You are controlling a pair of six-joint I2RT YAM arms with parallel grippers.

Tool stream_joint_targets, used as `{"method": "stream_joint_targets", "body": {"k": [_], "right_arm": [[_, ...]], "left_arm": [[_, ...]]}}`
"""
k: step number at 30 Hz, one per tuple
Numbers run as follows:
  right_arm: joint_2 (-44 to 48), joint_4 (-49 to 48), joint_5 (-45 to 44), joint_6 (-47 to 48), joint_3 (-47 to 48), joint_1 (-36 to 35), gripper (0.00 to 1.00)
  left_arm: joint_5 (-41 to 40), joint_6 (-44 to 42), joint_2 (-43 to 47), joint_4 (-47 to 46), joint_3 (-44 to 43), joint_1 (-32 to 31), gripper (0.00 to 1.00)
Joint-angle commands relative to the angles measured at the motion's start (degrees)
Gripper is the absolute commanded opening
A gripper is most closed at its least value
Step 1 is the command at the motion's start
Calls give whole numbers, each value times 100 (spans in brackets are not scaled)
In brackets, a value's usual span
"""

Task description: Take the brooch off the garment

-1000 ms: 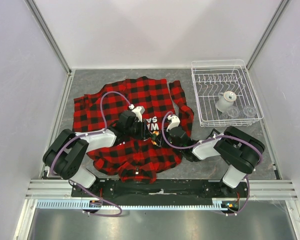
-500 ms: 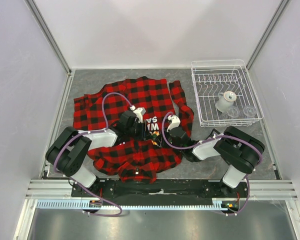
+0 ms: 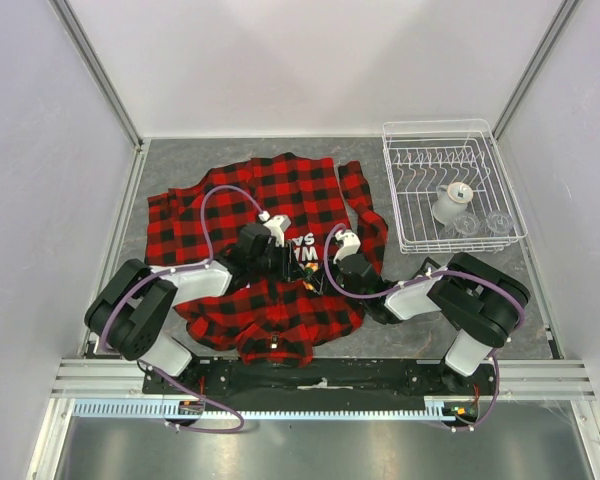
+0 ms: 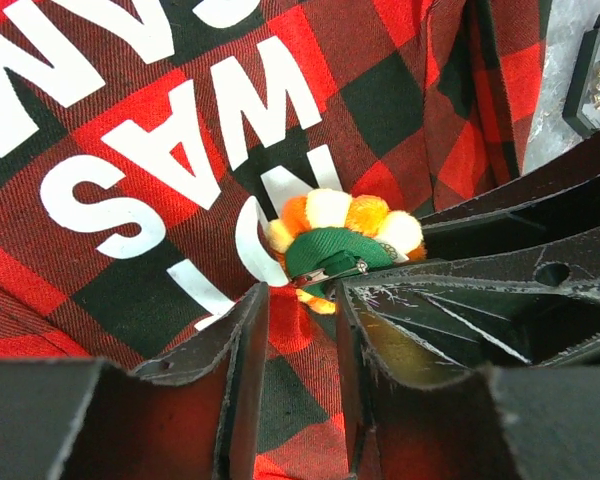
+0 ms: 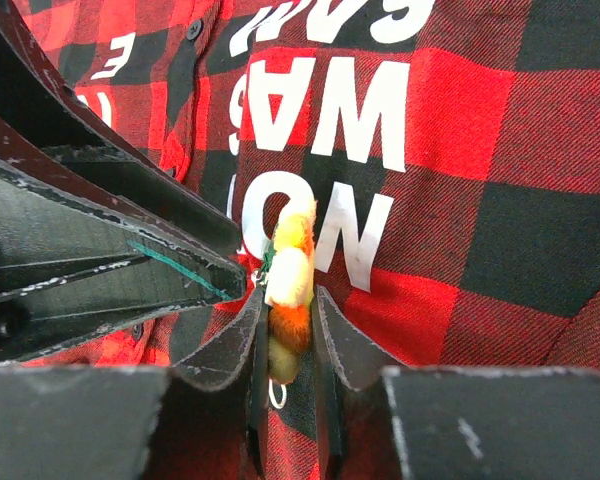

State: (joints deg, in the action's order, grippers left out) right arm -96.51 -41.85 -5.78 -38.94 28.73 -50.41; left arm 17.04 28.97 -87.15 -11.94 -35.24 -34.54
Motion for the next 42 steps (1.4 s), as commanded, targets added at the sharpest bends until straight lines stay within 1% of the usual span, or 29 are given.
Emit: {"method": "stream_joint_targets", "body": {"k": [1,13,25,34,42], "right_arm": [[-70,-245,138,62,36,-21,0],[-201,-289,437,228,141,-56,0],[-456,211,280,755,616,-443,0],[-676,660,200,976,968,-671,0],[-817,818,297,993,1091,-689,0]], "left_arm": [[133,-14,-135,-256,-132,-35,39],[107,30,-469,-326,-343,-61,38],[221,-111,-689,104,-676,-70,36],[370,-190,-803,342,-1107,-79,35],[459,73,-944,325,-1406,-70,33]]}}
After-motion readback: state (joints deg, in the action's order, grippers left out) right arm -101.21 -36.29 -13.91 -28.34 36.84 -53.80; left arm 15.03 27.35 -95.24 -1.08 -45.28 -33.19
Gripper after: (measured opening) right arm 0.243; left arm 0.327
